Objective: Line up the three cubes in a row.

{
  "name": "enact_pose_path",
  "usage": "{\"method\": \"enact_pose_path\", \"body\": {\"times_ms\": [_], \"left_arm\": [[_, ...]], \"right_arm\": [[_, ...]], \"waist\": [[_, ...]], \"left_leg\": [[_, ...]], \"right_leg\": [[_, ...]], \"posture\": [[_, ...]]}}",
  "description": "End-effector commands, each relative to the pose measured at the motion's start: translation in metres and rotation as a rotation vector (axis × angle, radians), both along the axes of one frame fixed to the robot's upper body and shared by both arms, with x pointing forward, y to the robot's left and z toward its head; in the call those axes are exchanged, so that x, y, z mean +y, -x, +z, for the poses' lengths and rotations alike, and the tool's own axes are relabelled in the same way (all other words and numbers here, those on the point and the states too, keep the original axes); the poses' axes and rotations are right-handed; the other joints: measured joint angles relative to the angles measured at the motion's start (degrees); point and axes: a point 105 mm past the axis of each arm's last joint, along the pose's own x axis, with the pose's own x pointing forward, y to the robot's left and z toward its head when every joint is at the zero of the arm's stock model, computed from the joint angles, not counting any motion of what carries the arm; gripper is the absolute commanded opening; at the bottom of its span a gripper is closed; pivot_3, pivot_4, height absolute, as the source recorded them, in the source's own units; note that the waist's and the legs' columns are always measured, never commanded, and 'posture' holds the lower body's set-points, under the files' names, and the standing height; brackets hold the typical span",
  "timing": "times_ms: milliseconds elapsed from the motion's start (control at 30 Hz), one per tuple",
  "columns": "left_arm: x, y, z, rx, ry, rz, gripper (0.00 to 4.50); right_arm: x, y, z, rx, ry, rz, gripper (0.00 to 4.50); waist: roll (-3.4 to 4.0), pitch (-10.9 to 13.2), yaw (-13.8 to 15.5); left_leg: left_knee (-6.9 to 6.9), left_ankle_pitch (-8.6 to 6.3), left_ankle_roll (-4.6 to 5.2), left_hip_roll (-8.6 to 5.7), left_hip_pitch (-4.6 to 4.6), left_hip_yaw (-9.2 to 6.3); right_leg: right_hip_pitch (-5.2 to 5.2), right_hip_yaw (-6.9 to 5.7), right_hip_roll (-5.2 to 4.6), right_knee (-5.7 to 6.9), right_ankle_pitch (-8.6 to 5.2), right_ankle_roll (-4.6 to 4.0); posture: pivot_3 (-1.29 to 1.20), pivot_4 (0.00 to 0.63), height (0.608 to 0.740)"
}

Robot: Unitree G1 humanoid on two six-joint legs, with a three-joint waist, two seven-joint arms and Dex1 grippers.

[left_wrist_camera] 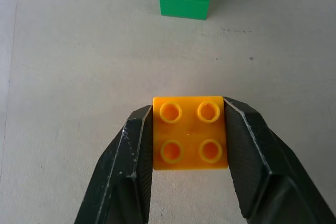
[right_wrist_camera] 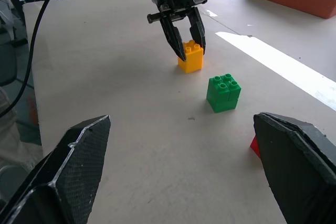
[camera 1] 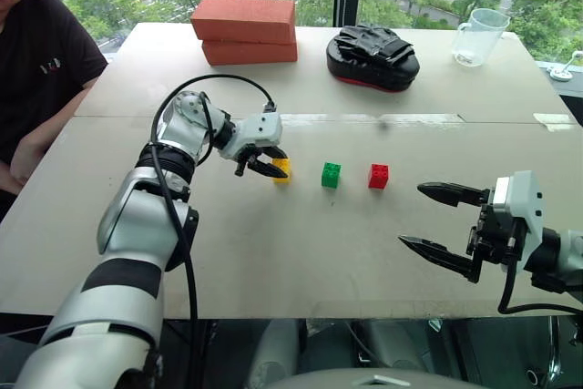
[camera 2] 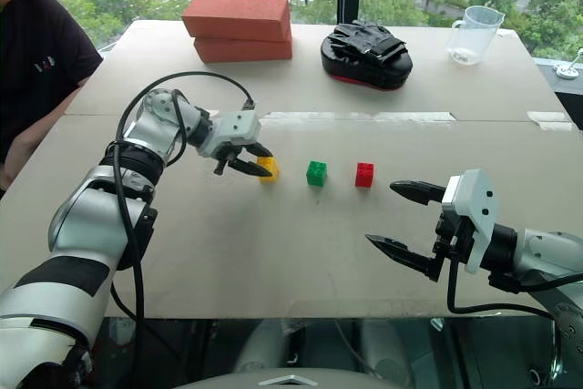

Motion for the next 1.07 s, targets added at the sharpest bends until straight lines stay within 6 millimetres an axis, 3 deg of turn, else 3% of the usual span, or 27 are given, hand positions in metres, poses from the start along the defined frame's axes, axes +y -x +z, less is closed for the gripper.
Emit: {"method": "enact_pose_path", "body": {"times_ms": [33, 100, 133, 367, 433, 533, 700, 900, 1067], "left_arm": [[-0.003, -0.005, 0.015, -0.062, 0.024, -0.008, 3.38], [-0.003, -0.005, 0.019, -0.068, 0.045, -0.003, 4.29], [-0.002, -0.005, 0.021, -0.072, 0.053, -0.001, 4.44], [0.011, 0.001, 0.039, -0.048, 0.161, 0.034, 4.44], [0.018, 0.006, 0.05, -0.047, 0.264, 0.095, 4.44], [0.032, 0.034, 0.058, -0.062, 0.433, 0.25, 4.44], [0.044, 0.083, 0.048, -0.066, 0.597, 0.539, 4.44], [0.063, 0.144, 0.014, -0.016, 0.58, 0.747, 4.44], [0.083, 0.175, -0.002, 0.018, 0.552, 0.87, 4.44]], "right_arm": [[0.0, 0.001, 0.01, -0.051, 0.009, 0.0, 4.5], [-0.001, 0.001, 0.01, -0.049, 0.01, -0.002, 4.5], [-0.001, 0.001, 0.009, -0.048, 0.01, -0.003, 4.5], [-0.003, -0.003, 0.007, -0.042, 0.01, -0.002, 4.5], [-0.007, -0.006, 0.003, -0.023, 0.012, -0.014, 4.5], [-0.019, -0.014, -0.005, 0.012, 0.019, -0.052, 4.5], [-0.033, -0.023, -0.008, 0.0, 0.033, -0.095, 4.5], [-0.048, -0.024, -0.016, 0.049, 0.073, -0.101, 4.5], [-0.067, -0.018, -0.027, 0.102, 0.129, -0.122, 4.5]], "waist": [[0.0, 0.0, 0.0], [0.0, 0.0, 0.0], [0.0, 0.0, 0.0], [0.0, 0.0, -0.1], [0.02, 0.0, -0.1], [0.07, 0.0, -1.4], [0.05, 0.0, -1.0], [0.08, -0.1, 0.4], [0.11, -0.1, 1.4]], "left_leg": [[0.0, 0.0, 0.0, 0.0, 0.0, 0.0], [0.0, 0.0, 0.0, 0.0, 0.0, 0.0], [0.0, 0.0, 0.0, 0.0, 0.0, 0.0], [0.0, 0.0, 0.0, 0.01, 0.0, 0.0], [0.0, 0.0, 0.0, 0.02, 0.01, 0.0], [-0.06, 0.0, -0.01, 0.13, 0.05, 0.06], [-0.07, 0.01, -0.04, 0.22, -0.01, -0.01], [-0.06, 0.0, -0.04, 0.21, 0.36, 0.05], [-0.15, -0.01, -0.05, 0.2, 0.81, 0.05]], "right_leg": [[0.0, 0.0, 0.0, 0.0, 0.0, 0.0], [0.0, 0.0, 0.0, 0.0, 0.0, 0.0], [0.0, 0.0, 0.0, 0.0, 0.0, 0.0], [0.0, 0.0, 0.01, 0.01, 0.0, 0.0], [0.0, 0.0, 0.0, 0.0, 0.0, 0.0], [0.0, 0.18, -0.23, -0.02, 0.0, 0.0], [-0.07, 0.37, -0.34, -0.01, 0.0, -0.01], [0.22, 0.37, -0.37, -0.01, 0.0, -0.01], [0.7, 0.34, -0.36, -0.1, -0.03, -0.05]], "posture": [[0.0, 0.15, 0.737], [0.0, 0.15, 0.737], [0.0, 0.15, 0.737], [0.0, 0.15, 0.737], [0.0, 0.15, 0.737], [0.0, 0.15, 0.737], [0.0, 0.15, 0.737], [0.0, 0.15, 0.737], [0.0, 0.15, 0.737]]}}
